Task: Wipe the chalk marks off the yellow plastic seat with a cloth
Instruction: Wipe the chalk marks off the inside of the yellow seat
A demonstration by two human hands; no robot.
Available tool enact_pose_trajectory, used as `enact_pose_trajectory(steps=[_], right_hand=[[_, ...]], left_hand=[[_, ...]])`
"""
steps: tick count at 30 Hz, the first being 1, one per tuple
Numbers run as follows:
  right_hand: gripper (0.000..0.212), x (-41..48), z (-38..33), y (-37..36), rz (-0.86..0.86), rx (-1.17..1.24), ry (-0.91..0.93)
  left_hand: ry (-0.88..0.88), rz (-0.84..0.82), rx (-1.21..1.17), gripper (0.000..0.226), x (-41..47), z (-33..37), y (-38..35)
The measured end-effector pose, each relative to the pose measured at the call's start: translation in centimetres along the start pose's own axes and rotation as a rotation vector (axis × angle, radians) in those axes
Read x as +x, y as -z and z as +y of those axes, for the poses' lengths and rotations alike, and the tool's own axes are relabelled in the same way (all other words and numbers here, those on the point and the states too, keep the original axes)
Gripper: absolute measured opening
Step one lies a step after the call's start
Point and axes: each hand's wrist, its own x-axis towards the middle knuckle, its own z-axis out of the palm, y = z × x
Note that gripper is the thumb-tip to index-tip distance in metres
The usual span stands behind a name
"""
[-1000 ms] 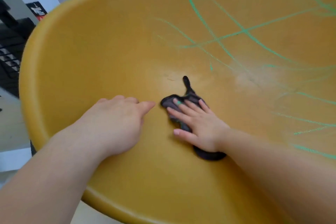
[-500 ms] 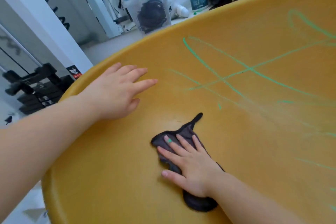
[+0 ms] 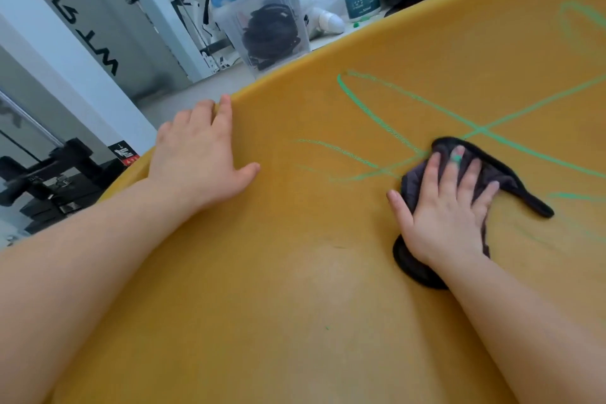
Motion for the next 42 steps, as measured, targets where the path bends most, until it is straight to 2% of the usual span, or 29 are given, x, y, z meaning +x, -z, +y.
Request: enact_pose_trajectory(steps=[3,7,10,12,15,20,21,25,26,27,29,31,32,33,35,37,39,42], right_hand=[[0.097,3.0,-6.2,0.1,0.057,0.116,0.148],[0.087,-0.2,-14.4,-1.5,0.054,0.113,0.752],[0.080,-0.7,-13.1,-2.9,0.069,0.066,1.007],[0.081,2.3,-10.2,-2.6,0.191,-0.003,0.977],[0.081,7.5,-7.6,0.3,0.335,-0.093,0.749],[0.082,9.5,-12.1,2.8,0.421,0.069,0.446],[0.083,8.7,-13.2,2.4,0.411,0.074,0.488],[0.080,6.6,-14.2,1.2,0.321,-0.086,1.010],[0.078,7.4,-13.7,1.8,0.341,-0.114,1.044],[0.076,8.6,-13.2,2.7,0.383,-0.111,1.006],[0.074,10.7,-13.0,4.8,0.451,-0.002,0.764],[0.074,10.8,-14.7,5.9,0.438,0.148,0.554],[0.074,9.9,-15.9,5.9,0.407,0.194,0.566],[0.074,8.7,-17.2,5.3,0.366,0.191,0.668],[0.073,6.6,-18.0,3.8,0.290,0.067,0.952],[0.069,7.6,-16.4,3.7,0.287,-0.054,1.069],[0.069,9.9,-14.0,4.7,0.365,-0.123,0.985],[0.073,11.3,-11.0,5.6,0.405,-0.063,0.631]], left_hand=[[0.007,-0.025,-0.010,0.111,0.1,0.2,0.0],[0.021,-0.042,-0.049,0.113,0.3,0.0,-0.2],[0.022,-0.041,-0.032,0.116,0.3,0.1,-0.3],[0.041,-0.047,-0.022,0.118,0.4,0.4,-0.2],[0.059,-0.054,-0.031,0.119,0.5,0.8,-0.1],[0.071,-0.066,-0.022,0.119,0.4,0.9,0.1],[0.071,-0.066,-0.018,0.119,0.4,1.0,0.1],[0.059,-0.064,-0.007,0.117,0.3,1.0,0.2],[0.055,-0.065,-0.007,0.117,0.2,1.1,0.3],[0.050,-0.071,-0.006,0.118,0.3,1.1,0.3],[0.050,-0.099,-0.023,0.123,0.3,1.2,0.6],[0.058,-0.122,-0.045,0.127,0.2,1.3,0.5],[0.059,-0.127,-0.046,0.128,0.2,1.3,0.4],[0.060,-0.128,-0.044,0.128,0.1,1.2,0.3],[0.059,-0.119,-0.059,0.126,0.0,1.0,0.2],[0.055,-0.107,-0.074,0.124,0.0,0.9,0.3],[0.046,-0.111,-0.075,0.126,0.0,0.9,0.5],[0.041,-0.121,-0.079,0.127,0.1,1.2,0.6]])
